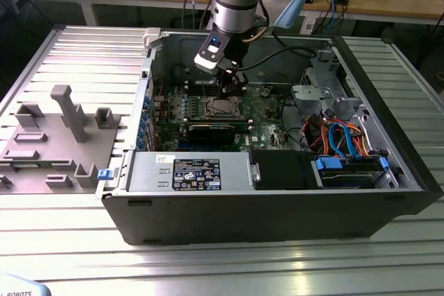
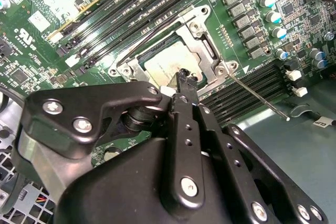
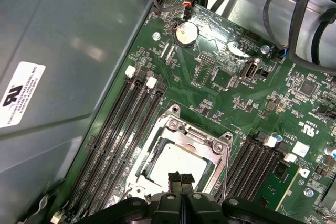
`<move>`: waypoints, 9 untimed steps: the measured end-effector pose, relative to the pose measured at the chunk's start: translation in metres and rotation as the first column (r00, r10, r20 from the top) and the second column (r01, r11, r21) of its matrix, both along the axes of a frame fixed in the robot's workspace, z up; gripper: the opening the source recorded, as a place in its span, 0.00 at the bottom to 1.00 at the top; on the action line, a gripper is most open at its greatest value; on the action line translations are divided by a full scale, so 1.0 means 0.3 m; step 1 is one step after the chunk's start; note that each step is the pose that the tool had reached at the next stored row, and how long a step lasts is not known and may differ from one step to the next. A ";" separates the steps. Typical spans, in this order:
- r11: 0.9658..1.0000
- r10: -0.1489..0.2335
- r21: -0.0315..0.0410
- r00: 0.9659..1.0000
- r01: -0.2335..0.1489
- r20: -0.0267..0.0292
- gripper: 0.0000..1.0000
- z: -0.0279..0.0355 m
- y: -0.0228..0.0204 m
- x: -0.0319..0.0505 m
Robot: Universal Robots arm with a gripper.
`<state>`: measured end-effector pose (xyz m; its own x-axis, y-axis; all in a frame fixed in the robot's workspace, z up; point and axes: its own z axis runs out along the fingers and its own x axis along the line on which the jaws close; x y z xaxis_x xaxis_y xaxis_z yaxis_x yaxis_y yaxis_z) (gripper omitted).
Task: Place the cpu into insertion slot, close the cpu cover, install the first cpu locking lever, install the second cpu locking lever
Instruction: 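Install the first cpu locking lever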
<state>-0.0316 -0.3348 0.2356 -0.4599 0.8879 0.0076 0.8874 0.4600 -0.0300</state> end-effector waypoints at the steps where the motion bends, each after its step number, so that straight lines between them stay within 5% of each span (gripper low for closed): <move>1: 1.000 0.000 0.000 1.000 0.000 0.000 0.11 0.000 0.000 0.000; 9: 1.000 0.006 0.000 1.000 -0.006 0.000 0.11 0.000 0.000 0.000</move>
<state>-0.0316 -0.3348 0.2355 -0.4652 0.8852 0.0077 0.8847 0.4652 -0.0299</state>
